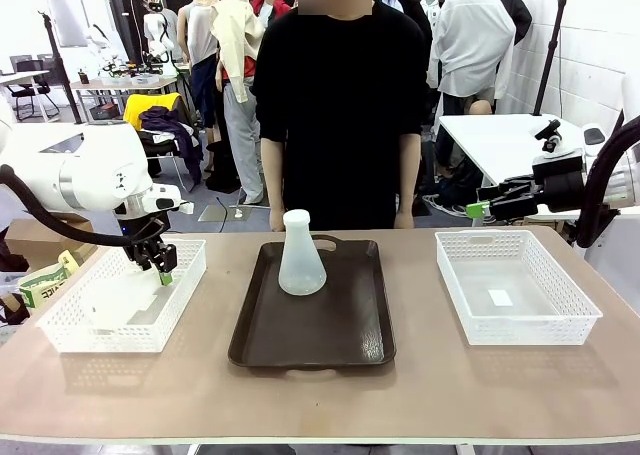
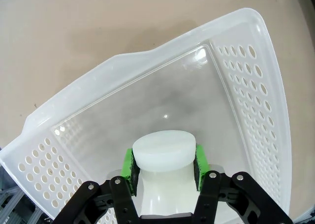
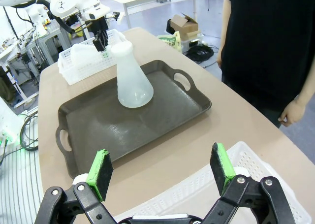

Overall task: Prepare the laboratory tools.
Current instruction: Place the picked Big flask upright in the Handle tray as directed by the person.

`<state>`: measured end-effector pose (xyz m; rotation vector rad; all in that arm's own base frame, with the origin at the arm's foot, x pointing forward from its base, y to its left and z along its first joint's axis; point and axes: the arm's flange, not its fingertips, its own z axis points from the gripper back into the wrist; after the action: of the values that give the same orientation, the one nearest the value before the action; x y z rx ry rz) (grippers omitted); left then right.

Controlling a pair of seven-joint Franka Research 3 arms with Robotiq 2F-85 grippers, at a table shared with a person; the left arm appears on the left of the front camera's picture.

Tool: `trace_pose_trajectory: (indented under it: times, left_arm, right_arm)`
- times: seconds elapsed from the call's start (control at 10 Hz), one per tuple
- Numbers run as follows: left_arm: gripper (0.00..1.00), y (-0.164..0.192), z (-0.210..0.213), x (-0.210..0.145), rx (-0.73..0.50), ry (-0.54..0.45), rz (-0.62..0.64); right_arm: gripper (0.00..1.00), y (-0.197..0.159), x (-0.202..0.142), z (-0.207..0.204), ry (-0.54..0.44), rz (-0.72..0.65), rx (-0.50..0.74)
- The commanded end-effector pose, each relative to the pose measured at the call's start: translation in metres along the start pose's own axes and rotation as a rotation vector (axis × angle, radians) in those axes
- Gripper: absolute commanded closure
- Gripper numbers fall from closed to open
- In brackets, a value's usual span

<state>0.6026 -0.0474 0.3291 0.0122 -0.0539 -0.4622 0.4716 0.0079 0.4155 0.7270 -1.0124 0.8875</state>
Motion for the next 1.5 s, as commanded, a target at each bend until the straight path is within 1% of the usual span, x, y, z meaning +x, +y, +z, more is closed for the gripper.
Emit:
trace_pose_trajectory:
  times: [0.0,0.6,0.7,0.9,1.1,1.2,1.4]
  left_arm:
    - [1.00,0.001,0.000,0.000,0.005,-0.009,0.005]
    - [1.00,0.000,0.000,0.000,0.000,0.000,0.000]
    - [1.00,-0.008,0.026,-0.006,0.017,-0.080,0.006]
    - [1.00,-0.015,0.067,-0.017,0.057,-0.162,-0.003]
    - [1.00,-0.015,0.093,-0.027,0.054,-0.204,0.018]
    - [1.00,-0.016,0.106,-0.036,0.056,-0.196,0.002]
    - [1.00,-0.018,0.136,-0.050,0.039,-0.241,-0.030]
  right_arm:
    - [0.00,0.001,-0.001,0.001,0.017,-0.011,0.006]
    - [0.00,0.001,-0.001,0.001,0.017,-0.011,0.006]
    - [0.00,0.001,-0.001,0.001,0.017,-0.011,0.006]
    - [0.00,0.001,-0.001,0.001,0.017,-0.011,0.006]
    - [0.00,0.001,-0.001,0.001,0.017,-0.011,0.006]
    - [0.00,0.001,-0.001,0.001,0.017,-0.011,0.006]
    - [0.00,0.001,-0.001,0.001,0.017,-0.011,0.006]
